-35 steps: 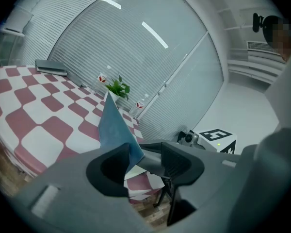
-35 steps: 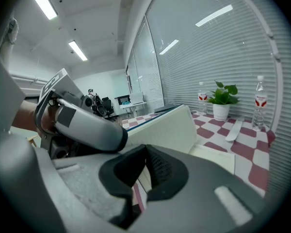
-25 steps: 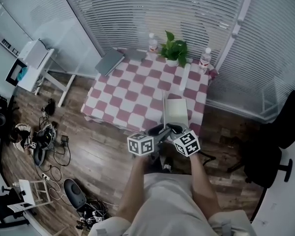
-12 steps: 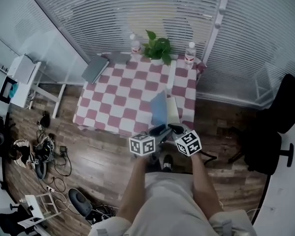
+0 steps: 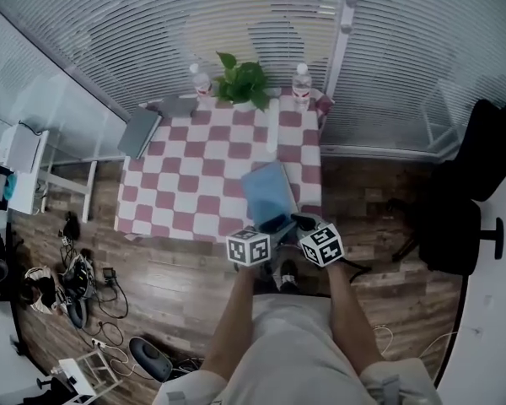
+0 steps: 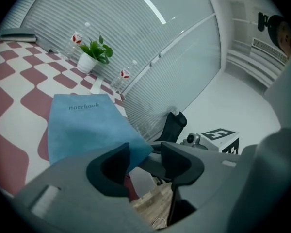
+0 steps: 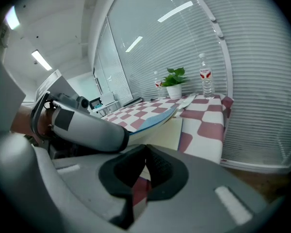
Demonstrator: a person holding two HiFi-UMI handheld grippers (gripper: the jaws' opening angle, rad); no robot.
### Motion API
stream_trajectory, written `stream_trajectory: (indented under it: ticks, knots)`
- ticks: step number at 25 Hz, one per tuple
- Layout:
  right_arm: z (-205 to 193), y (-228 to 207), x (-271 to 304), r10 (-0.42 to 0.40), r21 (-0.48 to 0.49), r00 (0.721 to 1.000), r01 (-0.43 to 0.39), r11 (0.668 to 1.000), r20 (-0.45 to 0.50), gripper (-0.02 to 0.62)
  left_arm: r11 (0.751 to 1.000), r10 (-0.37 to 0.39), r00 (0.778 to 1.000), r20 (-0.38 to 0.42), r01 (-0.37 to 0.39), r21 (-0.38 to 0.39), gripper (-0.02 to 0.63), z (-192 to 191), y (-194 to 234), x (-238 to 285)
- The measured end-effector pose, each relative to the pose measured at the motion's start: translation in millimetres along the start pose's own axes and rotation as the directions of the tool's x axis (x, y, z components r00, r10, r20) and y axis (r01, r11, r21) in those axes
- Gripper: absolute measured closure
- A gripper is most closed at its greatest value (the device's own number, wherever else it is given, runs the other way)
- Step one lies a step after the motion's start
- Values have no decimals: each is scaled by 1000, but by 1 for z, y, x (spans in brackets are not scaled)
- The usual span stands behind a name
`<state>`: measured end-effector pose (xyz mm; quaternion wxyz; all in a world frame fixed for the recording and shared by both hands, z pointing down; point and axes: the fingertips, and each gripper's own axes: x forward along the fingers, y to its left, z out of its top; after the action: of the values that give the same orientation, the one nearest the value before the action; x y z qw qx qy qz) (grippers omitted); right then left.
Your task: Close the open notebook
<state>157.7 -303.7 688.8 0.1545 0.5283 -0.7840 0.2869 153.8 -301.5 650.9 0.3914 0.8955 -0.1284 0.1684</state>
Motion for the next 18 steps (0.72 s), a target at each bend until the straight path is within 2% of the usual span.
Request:
stream_trajectory:
  ticks: [6,10,18]
  knots:
    - [-22,-16,6,-59,43,995,63,997,-77,594,1000,-4,998,-69,3,-25,394,-14,11,18]
    - [-36,-29,11,-122,-14,981,121,993,-151,594,1000,2,995,-102,-5,-26,393,-23,20,30]
    - [-48,-37,1,-172,0,962,176,984,-210,594,999,30,995,-99,-31,-17,393,-30,19,37]
